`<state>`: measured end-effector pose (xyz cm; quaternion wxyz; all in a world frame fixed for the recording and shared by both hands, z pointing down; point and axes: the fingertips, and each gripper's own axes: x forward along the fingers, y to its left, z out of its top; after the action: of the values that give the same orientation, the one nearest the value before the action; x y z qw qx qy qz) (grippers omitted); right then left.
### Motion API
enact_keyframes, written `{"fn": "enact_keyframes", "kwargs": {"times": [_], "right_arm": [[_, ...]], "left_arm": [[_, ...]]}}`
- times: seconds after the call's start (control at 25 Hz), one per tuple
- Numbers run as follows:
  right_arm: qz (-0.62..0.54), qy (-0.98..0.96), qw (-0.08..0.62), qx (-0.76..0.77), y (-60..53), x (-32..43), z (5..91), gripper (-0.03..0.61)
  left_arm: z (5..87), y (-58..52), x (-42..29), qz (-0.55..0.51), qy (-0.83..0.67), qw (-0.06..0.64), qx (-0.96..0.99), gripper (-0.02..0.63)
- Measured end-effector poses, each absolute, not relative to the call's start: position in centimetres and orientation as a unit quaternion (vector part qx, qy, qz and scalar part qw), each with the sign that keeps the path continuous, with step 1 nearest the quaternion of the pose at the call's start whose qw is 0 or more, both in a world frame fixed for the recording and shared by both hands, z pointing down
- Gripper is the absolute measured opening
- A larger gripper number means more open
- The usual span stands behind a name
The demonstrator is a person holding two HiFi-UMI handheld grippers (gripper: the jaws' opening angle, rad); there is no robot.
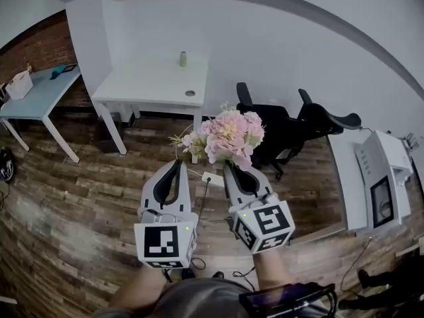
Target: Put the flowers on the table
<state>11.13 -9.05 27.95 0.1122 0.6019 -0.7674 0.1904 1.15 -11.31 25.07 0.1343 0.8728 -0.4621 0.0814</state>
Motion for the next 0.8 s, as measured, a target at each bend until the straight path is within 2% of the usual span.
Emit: {"fn": "enact_keyframes", "kwargs": {"times": [0.8], "right_arm": [[0.206, -0.757, 0.089, 0.614, -10.2, 11.9, 30.5, 0.018]], "left_arm": [[29.1, -11.6, -2.7, 0.098, -0.482, 0.144, 0.859, 0.008]]}}
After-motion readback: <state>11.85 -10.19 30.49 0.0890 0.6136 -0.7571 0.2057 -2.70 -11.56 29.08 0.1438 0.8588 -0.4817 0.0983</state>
